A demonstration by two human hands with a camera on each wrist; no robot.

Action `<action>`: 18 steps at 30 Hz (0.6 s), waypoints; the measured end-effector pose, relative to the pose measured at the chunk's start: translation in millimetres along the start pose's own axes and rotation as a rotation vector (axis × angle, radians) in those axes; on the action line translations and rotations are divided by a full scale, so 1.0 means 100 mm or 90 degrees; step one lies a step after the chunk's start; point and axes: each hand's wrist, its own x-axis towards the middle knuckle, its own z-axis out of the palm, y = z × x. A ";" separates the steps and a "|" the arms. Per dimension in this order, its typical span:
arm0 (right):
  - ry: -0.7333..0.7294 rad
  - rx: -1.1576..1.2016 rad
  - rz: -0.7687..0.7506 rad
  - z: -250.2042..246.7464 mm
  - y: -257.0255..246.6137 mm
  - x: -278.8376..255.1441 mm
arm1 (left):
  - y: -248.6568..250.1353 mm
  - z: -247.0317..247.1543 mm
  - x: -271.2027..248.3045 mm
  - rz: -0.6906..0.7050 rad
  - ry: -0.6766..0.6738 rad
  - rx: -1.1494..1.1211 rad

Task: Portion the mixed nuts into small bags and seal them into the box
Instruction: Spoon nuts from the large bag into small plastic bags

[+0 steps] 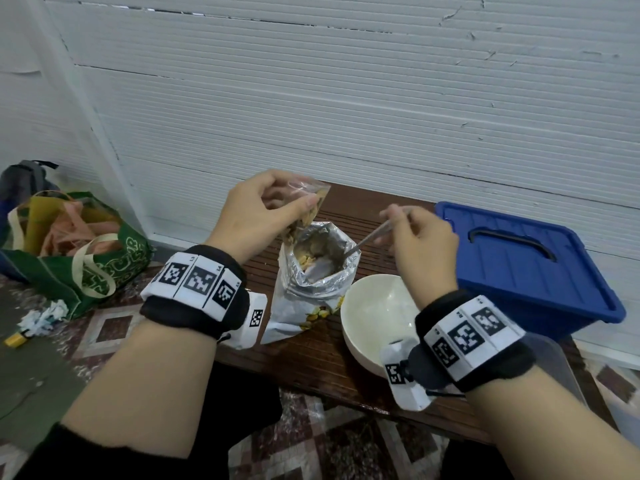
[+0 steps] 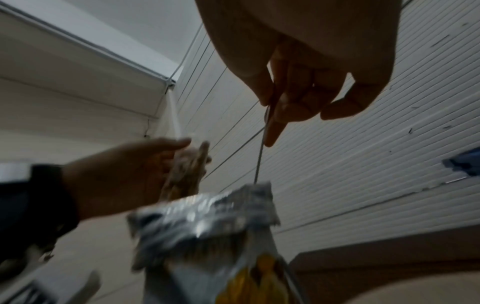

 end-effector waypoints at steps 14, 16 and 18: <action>-0.020 0.065 0.101 -0.25 -0.01 -0.05 | 0.39 0.49 -0.21 0.065 -0.070 -0.147; 0.007 0.113 0.122 -0.37 -0.08 -0.02 | 0.42 0.60 -0.25 0.075 -0.083 -0.155; -0.001 0.136 0.125 -0.50 -0.14 -0.02 | 0.44 0.72 -0.28 0.088 -0.092 -0.159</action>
